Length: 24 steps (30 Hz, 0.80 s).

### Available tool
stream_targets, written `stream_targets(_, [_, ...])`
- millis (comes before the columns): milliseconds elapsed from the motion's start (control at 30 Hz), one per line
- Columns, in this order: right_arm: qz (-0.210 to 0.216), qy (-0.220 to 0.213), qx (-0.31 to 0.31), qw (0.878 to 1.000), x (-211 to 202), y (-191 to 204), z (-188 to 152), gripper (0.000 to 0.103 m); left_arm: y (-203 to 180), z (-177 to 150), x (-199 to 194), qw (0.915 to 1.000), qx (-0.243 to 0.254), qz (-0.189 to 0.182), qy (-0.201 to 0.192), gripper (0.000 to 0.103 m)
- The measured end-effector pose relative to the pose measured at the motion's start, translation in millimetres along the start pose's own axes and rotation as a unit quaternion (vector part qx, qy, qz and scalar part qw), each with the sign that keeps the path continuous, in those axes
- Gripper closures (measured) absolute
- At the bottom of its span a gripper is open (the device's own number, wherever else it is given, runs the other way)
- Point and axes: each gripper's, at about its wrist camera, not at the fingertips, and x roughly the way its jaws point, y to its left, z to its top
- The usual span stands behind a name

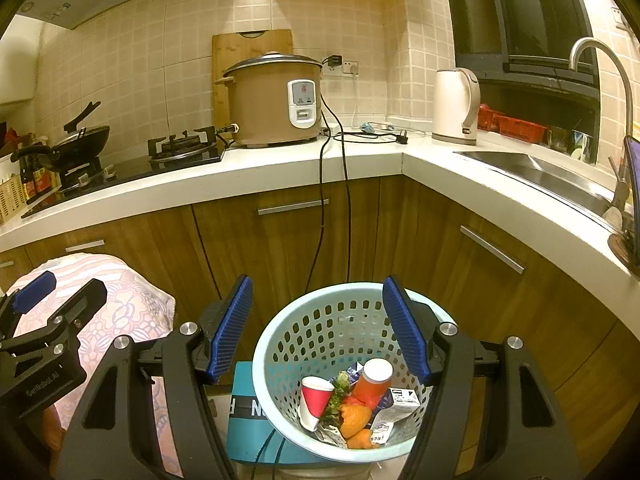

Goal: Collect trash

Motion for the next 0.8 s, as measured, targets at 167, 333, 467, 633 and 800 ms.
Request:
stream_targets(167, [0.001, -0.006, -0.006, 1.000, -2.3, 4.4, 1.4, 0.039, 3.0, 0.6, 0.1, 1.0000, 0.006, 0.007, -0.001, 0.011])
stream_targets(333, [0.003, -0.009, -0.006, 1.000, -3.8, 6.1, 2.3, 0.039, 4.1, 0.8, -0.5, 0.9999, 0.011, 0.010, -0.004, 0.010])
stream_targets(467, [0.003, -0.009, -0.005, 1.000, -3.7, 5.8, 2.6, 0.039, 3.1, 1.3, -2.6, 0.9997, 0.016, 0.013, -0.010, 0.010])
stream_targets(633, [0.000, -0.010, -0.004, 1.000, -6.4, 3.8, 2.5, 0.039, 3.3, 1.7, -4.3, 0.9995, 0.022, 0.017, -0.014, 0.010])
stream_targets(800, [-0.001, -0.010, -0.001, 1.000, -7.8, 1.4, 2.2, 0.039, 7.3, 1.6, -0.7, 0.9999, 0.010, 0.007, -0.001, 0.009])
